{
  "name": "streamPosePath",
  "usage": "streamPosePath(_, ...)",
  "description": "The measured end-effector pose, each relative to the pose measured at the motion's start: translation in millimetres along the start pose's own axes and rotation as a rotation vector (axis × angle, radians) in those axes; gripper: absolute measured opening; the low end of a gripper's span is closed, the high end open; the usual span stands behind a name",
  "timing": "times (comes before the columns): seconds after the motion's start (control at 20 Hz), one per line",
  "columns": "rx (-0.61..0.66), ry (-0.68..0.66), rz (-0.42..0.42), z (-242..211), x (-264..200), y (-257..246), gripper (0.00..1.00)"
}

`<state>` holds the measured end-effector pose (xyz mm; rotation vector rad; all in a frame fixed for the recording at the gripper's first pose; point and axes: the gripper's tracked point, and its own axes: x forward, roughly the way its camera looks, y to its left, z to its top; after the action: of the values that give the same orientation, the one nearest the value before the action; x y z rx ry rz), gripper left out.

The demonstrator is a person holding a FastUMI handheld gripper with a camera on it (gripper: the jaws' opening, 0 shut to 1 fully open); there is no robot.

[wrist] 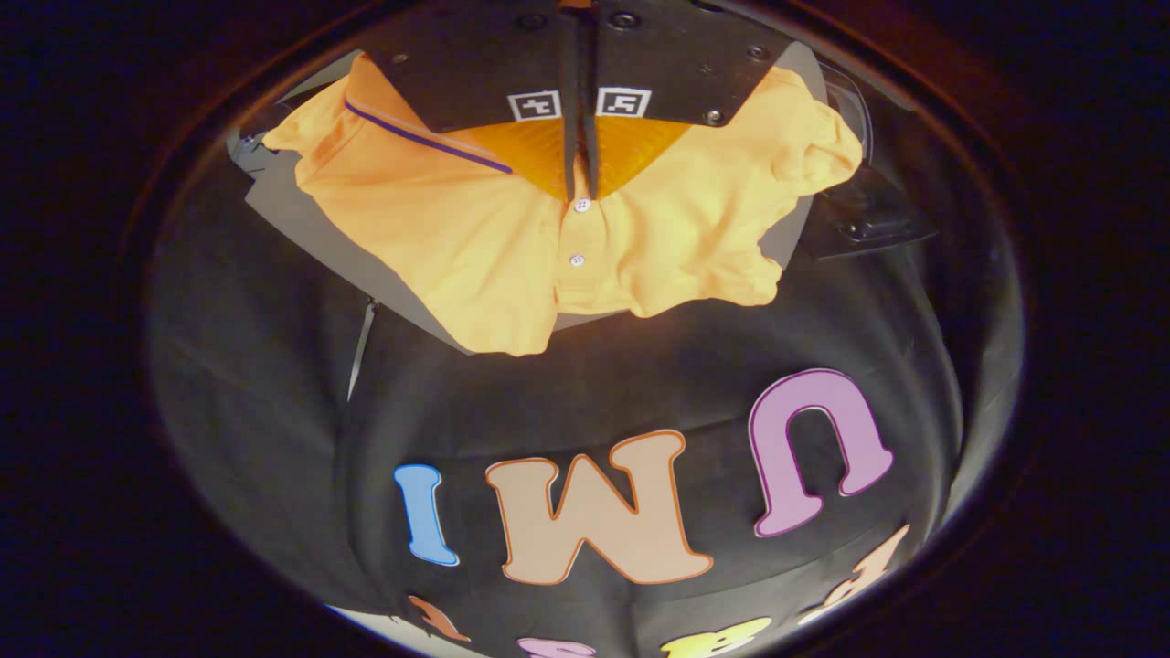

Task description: Put the clothes into the washing machine and then close the washing machine lid.

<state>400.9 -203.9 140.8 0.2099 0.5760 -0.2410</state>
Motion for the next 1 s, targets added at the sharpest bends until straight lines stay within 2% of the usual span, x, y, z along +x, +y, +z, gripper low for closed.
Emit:
streamPosePath(0.45,-0.049,-0.056,0.205,30.0,-38.4,119.7,0.00)
streamPosePath(0.7,-0.050,-0.064,0.310,47.2,-50.9,197.9,0.00)
streamPosePath(0.8,-0.014,-0.073,0.381,58.2,-59.9,236.2,0.00)
streamPosePath(0.85,-0.025,-0.062,0.396,59.2,-62.3,252.1,0.00)
streamPosePath(0.9,-0.100,-0.047,0.395,53.6,-64.6,257.6,0.00)
streamPosePath(1.0,-0.239,-0.068,0.309,51.1,-59.2,234.0,0.00)
